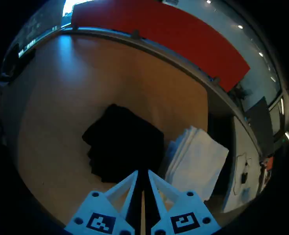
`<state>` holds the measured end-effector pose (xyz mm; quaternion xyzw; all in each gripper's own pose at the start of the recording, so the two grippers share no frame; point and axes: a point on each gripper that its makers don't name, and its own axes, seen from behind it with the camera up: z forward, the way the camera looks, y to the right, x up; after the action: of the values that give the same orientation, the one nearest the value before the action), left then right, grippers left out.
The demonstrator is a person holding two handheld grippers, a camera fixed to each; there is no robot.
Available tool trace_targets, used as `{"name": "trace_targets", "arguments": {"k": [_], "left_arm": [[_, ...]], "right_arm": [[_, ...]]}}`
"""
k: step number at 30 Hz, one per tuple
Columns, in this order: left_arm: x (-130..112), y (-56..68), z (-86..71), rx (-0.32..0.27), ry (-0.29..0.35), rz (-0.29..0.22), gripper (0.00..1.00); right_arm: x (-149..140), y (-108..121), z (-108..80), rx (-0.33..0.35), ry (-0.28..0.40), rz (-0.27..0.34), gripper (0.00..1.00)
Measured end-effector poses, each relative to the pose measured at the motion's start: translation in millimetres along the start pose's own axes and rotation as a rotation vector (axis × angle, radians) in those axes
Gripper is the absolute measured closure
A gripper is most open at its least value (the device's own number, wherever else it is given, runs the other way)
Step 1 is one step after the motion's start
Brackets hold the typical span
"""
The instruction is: Fold towel
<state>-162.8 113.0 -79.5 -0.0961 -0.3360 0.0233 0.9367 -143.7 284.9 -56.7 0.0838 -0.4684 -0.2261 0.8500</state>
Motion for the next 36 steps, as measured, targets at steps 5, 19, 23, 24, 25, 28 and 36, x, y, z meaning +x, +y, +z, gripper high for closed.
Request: {"name": "trace_targets", "arguments": {"k": [5, 19, 23, 24, 25, 28, 36], "left_arm": [[-2, -0.8, -1.2, 0.007, -0.005, 0.001, 0.23], [-6, -2.1, -3.4, 0.023, -0.019, 0.011, 0.22], [-6, -2.3, -3.4, 0.025, -0.019, 0.011, 0.23], [-6, -2.4, -3.4, 0.026, -0.019, 0.01, 0.23], [-5, -2.6, -3.4, 0.027, -0.019, 0.01, 0.23], [-5, -3.2, -3.5, 0.029, -0.019, 0.009, 0.22], [-6, -3.8, -3.6, 0.034, -0.022, 0.008, 0.22]], "right_arm": [[-28, -5, 13.6, 0.014, -0.054, 0.027, 0.95], [-73, -13, 40.3, 0.029, -0.157, 0.106, 0.95], [-77, -16, 44.2, 0.031, -0.171, 0.112, 0.95], [-78, -16, 45.2, 0.028, -0.175, 0.115, 0.95], [-79, -16, 46.5, 0.024, -0.181, 0.118, 0.95], [-81, -14, 49.4, 0.012, -0.19, 0.134, 0.95], [-82, -12, 54.6, 0.005, -0.198, 0.173, 0.96]]}}
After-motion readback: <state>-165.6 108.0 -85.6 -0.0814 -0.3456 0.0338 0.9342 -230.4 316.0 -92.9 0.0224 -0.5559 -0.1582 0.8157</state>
